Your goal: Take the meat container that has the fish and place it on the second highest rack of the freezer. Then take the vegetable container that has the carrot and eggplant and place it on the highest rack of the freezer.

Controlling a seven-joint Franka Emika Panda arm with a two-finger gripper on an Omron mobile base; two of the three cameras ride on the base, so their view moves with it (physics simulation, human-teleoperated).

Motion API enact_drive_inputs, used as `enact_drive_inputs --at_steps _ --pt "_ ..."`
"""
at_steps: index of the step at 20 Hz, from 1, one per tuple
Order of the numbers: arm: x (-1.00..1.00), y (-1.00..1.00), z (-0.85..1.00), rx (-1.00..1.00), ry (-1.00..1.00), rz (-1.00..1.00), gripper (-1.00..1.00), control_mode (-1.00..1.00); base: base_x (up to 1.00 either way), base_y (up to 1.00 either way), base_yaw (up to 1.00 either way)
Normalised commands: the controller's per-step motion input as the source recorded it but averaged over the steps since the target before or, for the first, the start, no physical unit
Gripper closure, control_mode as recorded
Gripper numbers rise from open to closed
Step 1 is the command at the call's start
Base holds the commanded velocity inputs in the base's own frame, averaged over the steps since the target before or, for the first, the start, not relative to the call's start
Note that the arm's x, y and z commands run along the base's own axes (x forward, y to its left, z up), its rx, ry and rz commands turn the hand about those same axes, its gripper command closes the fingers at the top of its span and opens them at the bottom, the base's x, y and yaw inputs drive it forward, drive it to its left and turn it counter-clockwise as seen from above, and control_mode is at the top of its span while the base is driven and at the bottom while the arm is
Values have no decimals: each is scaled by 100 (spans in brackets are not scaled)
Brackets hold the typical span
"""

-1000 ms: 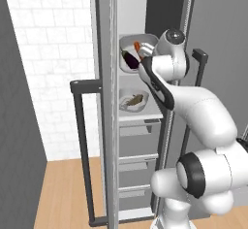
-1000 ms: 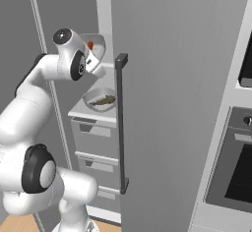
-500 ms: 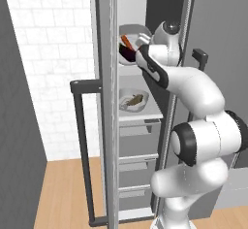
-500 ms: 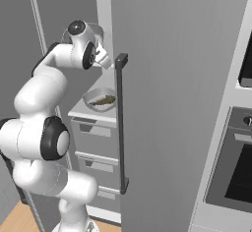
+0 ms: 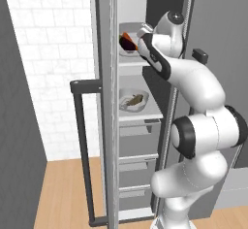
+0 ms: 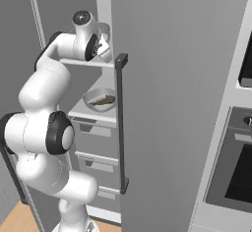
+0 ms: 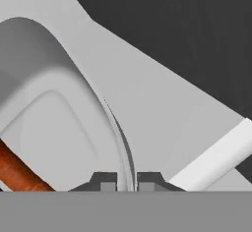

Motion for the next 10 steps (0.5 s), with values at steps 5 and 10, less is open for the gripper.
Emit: enact_drive_inputs --at_steps 5,10 --pt "13 0 -29 -8 0 -3 100 -100 0 0 0" --pt "13 0 -28 -7 0 -4 100 -100 0 0 0"
